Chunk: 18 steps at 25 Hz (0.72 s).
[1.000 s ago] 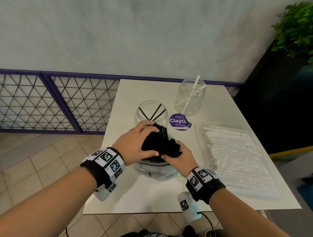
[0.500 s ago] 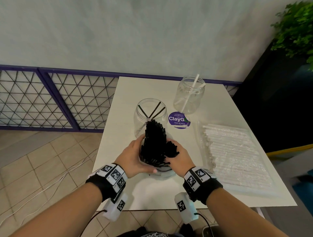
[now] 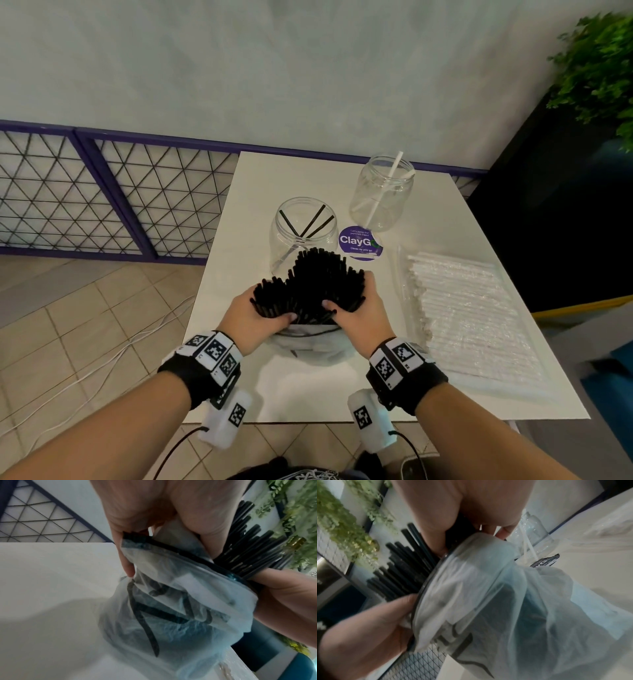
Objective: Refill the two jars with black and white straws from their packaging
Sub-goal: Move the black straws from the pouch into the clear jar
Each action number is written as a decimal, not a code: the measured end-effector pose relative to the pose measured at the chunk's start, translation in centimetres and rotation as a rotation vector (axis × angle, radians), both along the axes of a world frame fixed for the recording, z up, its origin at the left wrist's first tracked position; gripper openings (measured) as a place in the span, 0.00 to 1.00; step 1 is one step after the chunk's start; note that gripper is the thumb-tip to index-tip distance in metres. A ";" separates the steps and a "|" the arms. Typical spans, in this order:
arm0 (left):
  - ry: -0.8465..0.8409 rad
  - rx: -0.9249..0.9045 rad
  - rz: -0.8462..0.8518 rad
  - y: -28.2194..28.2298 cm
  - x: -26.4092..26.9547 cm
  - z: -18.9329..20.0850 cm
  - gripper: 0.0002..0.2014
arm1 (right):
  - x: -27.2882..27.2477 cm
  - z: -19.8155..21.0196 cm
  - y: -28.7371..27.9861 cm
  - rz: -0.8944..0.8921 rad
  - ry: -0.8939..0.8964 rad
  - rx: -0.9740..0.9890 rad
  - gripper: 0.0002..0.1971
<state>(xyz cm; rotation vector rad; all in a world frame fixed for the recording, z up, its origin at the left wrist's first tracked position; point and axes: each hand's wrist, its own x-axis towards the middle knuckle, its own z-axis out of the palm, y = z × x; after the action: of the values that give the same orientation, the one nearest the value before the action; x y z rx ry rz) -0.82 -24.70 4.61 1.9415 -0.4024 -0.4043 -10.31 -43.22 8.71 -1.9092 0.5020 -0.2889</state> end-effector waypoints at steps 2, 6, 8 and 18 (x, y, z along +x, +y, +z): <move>0.053 -0.015 0.033 0.4 0.5 -0.2 0.25 | -0.1 1.1 -0.3 -0.011 -0.050 0.097 0.24; 0.097 -0.024 0.035 1.0 1.4 -0.9 0.32 | 0.1 3.8 -1.0 -0.011 -0.076 0.215 0.08; 0.094 -0.025 0.012 1.1 1.6 -1.0 0.31 | 0.4 5.3 -1.1 -0.012 -0.130 0.223 0.02; 0.055 -0.014 -0.024 1.5 3.6 -0.9 0.21 | 1.3 12.6 -3.7 -0.008 -0.452 0.392 0.15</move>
<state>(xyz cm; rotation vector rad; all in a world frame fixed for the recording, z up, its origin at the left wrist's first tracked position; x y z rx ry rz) 2.74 -23.24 3.75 1.9089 -0.3928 -0.4683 -8.99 -46.96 21.29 -1.4052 0.2389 -0.5674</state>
